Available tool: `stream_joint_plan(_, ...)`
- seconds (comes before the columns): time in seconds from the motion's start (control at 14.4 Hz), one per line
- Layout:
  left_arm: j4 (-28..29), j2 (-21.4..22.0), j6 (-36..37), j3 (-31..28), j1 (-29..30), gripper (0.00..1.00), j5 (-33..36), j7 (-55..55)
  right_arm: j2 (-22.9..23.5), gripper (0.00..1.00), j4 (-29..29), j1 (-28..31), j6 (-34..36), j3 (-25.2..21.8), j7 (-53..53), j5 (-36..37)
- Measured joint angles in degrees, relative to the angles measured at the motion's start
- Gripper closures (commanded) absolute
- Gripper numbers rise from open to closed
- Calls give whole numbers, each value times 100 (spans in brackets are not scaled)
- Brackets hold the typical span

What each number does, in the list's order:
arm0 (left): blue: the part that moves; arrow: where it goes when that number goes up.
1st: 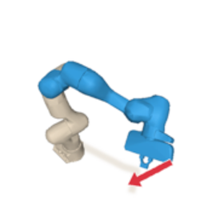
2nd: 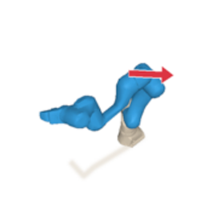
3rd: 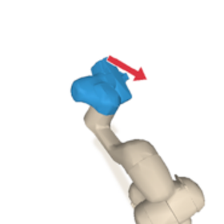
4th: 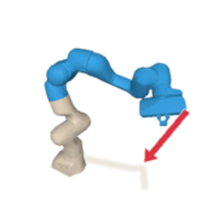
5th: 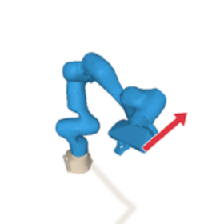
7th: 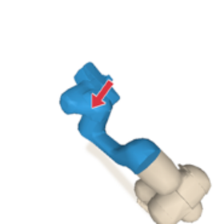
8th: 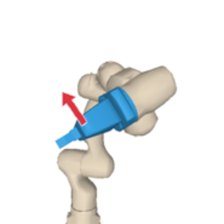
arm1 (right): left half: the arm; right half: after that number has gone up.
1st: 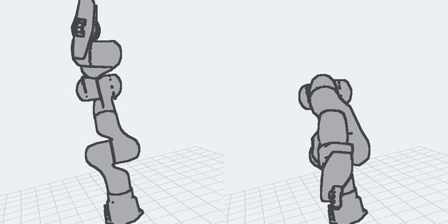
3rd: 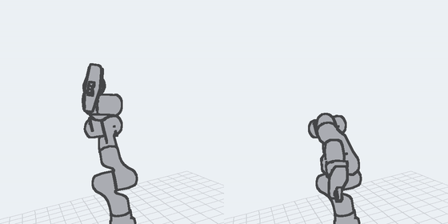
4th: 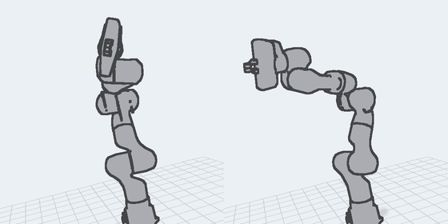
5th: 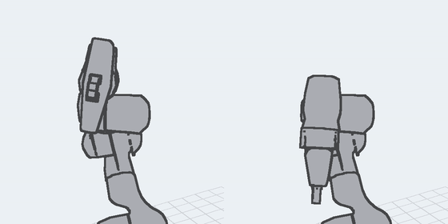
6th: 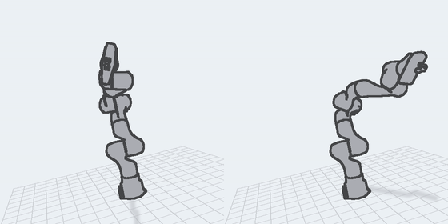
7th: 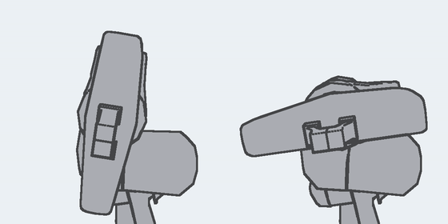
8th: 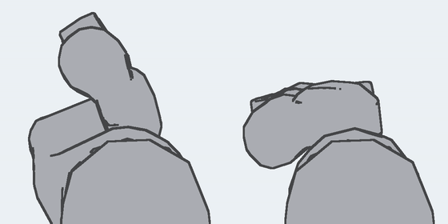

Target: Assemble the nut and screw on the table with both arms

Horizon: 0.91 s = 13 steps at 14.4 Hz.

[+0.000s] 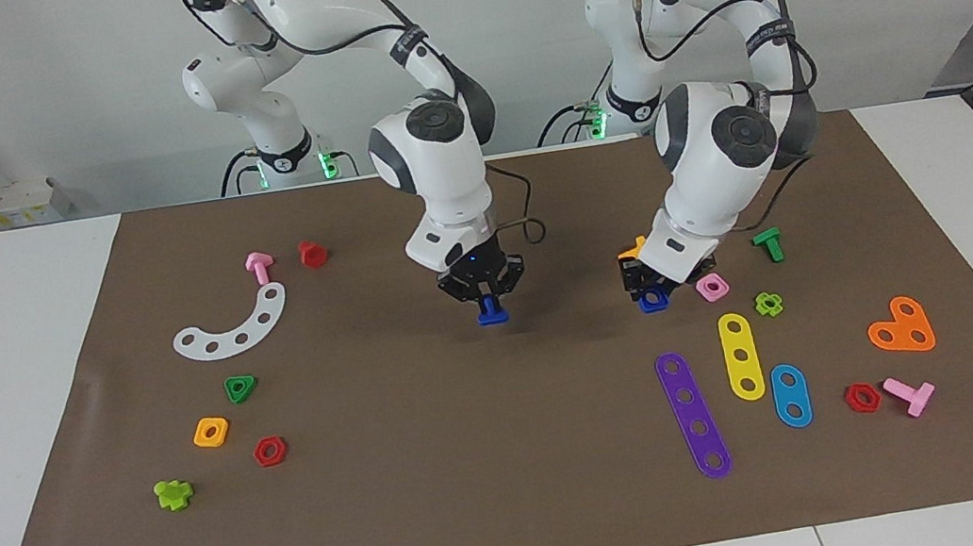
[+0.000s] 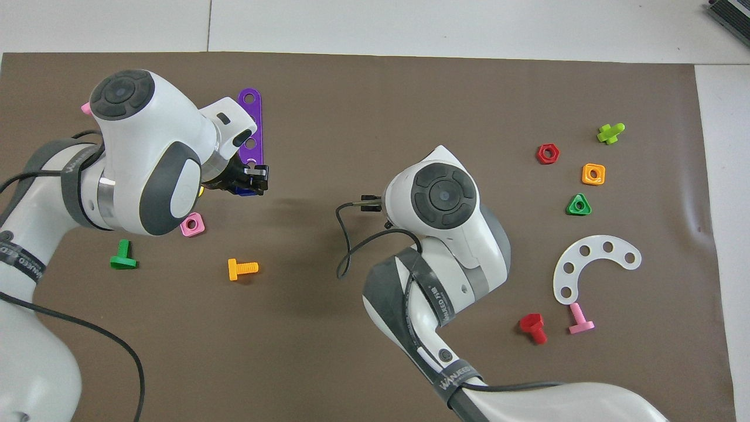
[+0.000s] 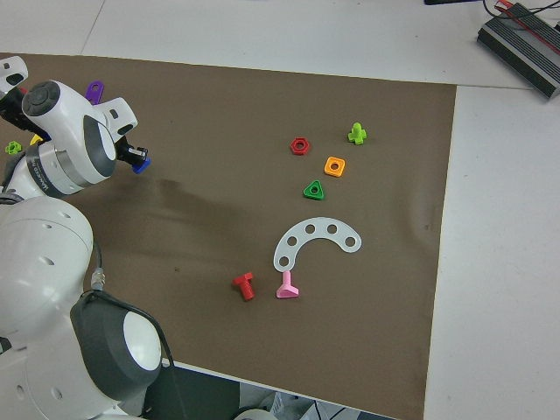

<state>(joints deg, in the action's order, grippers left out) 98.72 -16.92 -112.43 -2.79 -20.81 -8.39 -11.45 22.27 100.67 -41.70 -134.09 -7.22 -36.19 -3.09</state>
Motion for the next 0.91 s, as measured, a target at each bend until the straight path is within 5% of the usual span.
stream_joint_plan(0.35,-11,-9,-20,35,-433,100,22,-722,821,100,-642,-235,-224,-5,-452,56)
stream_joint_plan(0.42,-15,-9,-21,38,-473,100,23,-769,896,82,-660,-237,-362,-5,-465,57)
stream_joint_plan(0.49,-17,-9,-23,36,-486,100,24,-785,953,1,-661,-241,-456,-5,-494,66)
stream_joint_plan(0.91,-67,-30,-34,24,-488,100,24,-788,980,0,-694,-247,-427,-38,-648,221)
